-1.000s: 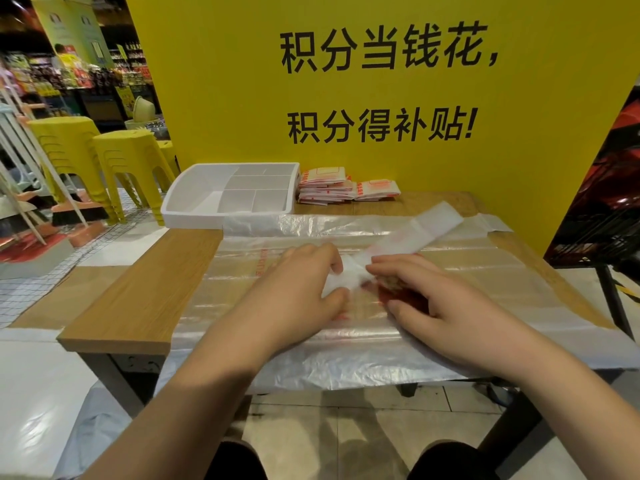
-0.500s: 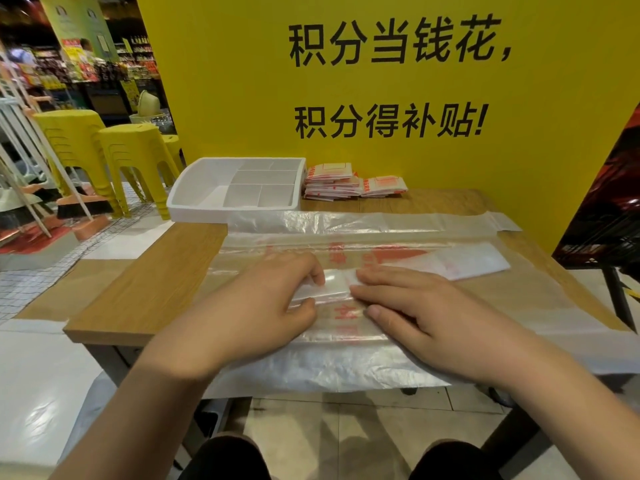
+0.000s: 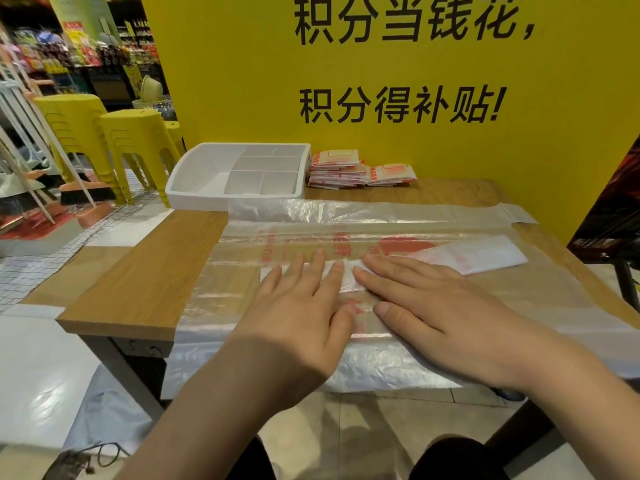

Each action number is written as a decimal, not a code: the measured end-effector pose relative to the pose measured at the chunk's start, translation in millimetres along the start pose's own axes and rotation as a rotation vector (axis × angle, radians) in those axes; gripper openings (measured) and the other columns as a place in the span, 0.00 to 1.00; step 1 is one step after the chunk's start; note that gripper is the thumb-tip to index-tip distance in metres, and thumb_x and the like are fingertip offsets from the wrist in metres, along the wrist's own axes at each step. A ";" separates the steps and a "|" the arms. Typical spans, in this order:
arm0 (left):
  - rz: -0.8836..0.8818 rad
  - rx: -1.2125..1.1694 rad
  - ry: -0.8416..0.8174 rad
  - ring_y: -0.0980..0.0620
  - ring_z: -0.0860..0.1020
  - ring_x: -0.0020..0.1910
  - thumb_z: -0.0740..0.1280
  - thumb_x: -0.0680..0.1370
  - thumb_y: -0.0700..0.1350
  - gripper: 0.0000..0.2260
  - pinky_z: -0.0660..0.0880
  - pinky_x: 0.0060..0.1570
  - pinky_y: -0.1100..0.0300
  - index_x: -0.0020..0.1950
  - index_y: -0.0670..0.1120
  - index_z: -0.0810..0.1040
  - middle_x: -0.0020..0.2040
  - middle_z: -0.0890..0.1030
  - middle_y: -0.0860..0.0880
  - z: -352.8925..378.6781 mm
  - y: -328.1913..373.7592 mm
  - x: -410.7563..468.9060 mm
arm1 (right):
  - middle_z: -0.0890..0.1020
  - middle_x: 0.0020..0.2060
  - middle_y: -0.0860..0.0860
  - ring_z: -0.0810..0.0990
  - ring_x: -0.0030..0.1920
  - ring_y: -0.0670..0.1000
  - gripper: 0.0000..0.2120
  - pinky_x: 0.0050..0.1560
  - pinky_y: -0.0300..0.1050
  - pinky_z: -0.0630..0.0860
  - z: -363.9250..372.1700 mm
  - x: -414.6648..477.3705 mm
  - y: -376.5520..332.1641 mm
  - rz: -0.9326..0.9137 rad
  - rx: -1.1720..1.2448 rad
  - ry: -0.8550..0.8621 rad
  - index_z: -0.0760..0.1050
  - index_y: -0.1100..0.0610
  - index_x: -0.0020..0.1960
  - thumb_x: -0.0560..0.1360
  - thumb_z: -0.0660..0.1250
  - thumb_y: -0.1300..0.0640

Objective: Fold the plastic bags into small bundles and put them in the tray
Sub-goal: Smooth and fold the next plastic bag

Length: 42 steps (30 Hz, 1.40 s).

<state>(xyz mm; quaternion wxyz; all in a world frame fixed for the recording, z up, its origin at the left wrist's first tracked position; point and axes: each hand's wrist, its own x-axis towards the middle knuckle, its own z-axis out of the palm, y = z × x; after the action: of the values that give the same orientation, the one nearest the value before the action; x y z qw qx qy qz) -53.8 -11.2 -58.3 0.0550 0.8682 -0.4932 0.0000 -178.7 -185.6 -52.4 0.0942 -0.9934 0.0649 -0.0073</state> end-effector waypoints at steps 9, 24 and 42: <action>-0.004 -0.034 0.000 0.53 0.35 0.79 0.37 0.77 0.63 0.32 0.35 0.76 0.53 0.80 0.59 0.37 0.80 0.36 0.60 5.1 -3.1 0.0 | 0.36 0.77 0.34 0.32 0.75 0.34 0.26 0.75 0.36 0.33 -11.0 -4.1 7.8 0.087 0.079 -0.090 0.41 0.34 0.78 0.81 0.38 0.37; -0.007 -0.031 -0.036 0.53 0.37 0.80 0.42 0.83 0.62 0.27 0.37 0.77 0.53 0.80 0.61 0.38 0.80 0.38 0.58 -0.5 -1.6 1.9 | 0.39 0.79 0.39 0.36 0.78 0.40 0.32 0.77 0.44 0.35 -23.0 -26.8 80.8 0.407 0.037 -0.076 0.40 0.40 0.80 0.78 0.37 0.34; 0.026 -0.235 0.027 0.55 0.65 0.57 0.48 0.83 0.53 0.19 0.57 0.60 0.60 0.64 0.54 0.75 0.53 0.70 0.55 -25.6 11.7 -24.1 | 0.74 0.67 0.40 0.72 0.67 0.43 0.20 0.64 0.36 0.67 -22.7 -33.7 24.7 0.098 0.045 0.406 0.72 0.45 0.71 0.80 0.62 0.47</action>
<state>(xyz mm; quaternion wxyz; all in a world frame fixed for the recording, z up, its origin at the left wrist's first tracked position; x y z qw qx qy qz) -74.8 6.0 -33.1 0.1630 0.8493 -0.5001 -0.0455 -215.8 -209.5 -34.8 0.1015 -0.9649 0.1305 -0.2040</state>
